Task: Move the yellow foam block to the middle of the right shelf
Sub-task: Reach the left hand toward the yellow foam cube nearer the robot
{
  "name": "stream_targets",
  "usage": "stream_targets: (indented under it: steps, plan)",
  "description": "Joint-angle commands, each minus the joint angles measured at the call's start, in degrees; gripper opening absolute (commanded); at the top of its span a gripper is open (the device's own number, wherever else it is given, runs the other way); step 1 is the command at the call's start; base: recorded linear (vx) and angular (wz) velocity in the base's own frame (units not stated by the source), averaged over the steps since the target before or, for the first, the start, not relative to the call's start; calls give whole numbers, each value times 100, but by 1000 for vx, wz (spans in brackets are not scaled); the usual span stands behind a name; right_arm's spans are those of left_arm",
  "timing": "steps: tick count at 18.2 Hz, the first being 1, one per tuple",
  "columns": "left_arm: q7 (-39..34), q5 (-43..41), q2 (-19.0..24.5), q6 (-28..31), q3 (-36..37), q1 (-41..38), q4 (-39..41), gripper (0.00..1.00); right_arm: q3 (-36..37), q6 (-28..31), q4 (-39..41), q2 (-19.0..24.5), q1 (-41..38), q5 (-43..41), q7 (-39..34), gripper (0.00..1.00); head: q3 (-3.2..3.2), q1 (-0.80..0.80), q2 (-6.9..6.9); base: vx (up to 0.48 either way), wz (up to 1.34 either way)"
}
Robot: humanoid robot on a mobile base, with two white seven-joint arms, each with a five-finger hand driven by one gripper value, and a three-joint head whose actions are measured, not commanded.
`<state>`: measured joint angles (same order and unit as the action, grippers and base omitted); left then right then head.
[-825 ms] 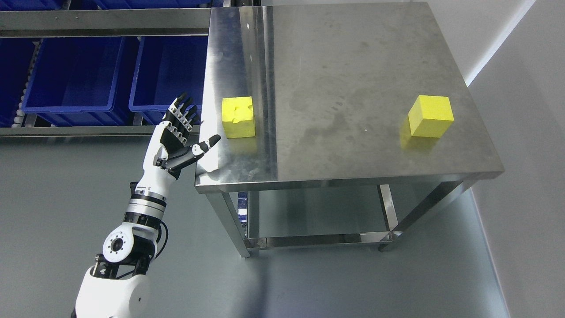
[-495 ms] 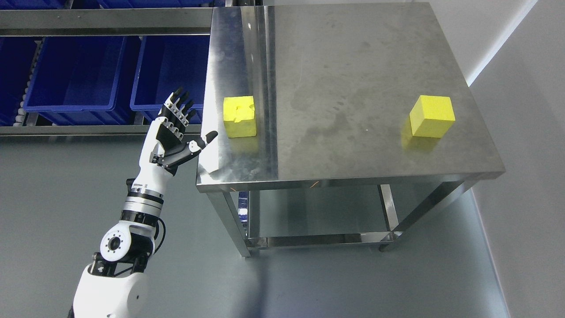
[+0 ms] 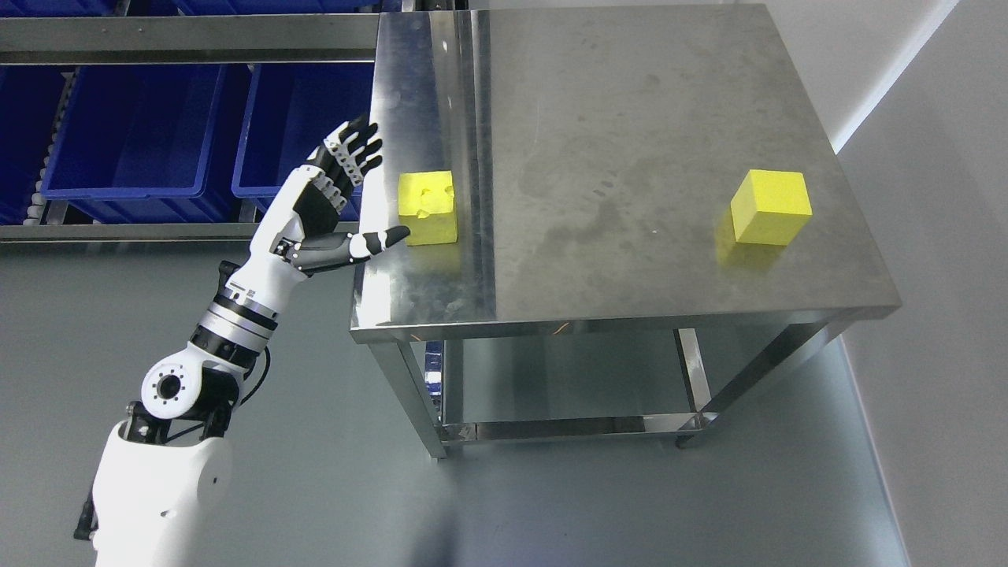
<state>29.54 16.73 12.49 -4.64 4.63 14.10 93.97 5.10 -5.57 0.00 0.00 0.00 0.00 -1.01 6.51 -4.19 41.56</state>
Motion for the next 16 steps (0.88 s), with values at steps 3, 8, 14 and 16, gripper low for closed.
stream_targets:
  steps: [3, 8, 14, 16]
  plan:
    - [605, -1751, 429, 16, -67, 715, -810, 98, 0, 3, 100, -100, 9, 0, -4, 100, 0, 0, 0, 0, 0]
    - [614, -1867, 421, 25, -32, 1305, -933, 98, 0, 3, 100, -100, 9, 0, -4, 100, 0, 0, 0, 0, 0]
    - [623, -2165, -9, 69, 565, 1674, -1995, 98, 0, 3, 100, -100, 9, 0, -4, 100, 0, 0, 0, 0, 0]
    - [649, -2244, -203, 69, 574, 1815, -2320, 98, 0, 3, 100, -100, 9, 0, -4, 100, 0, 0, 0, 0, 0]
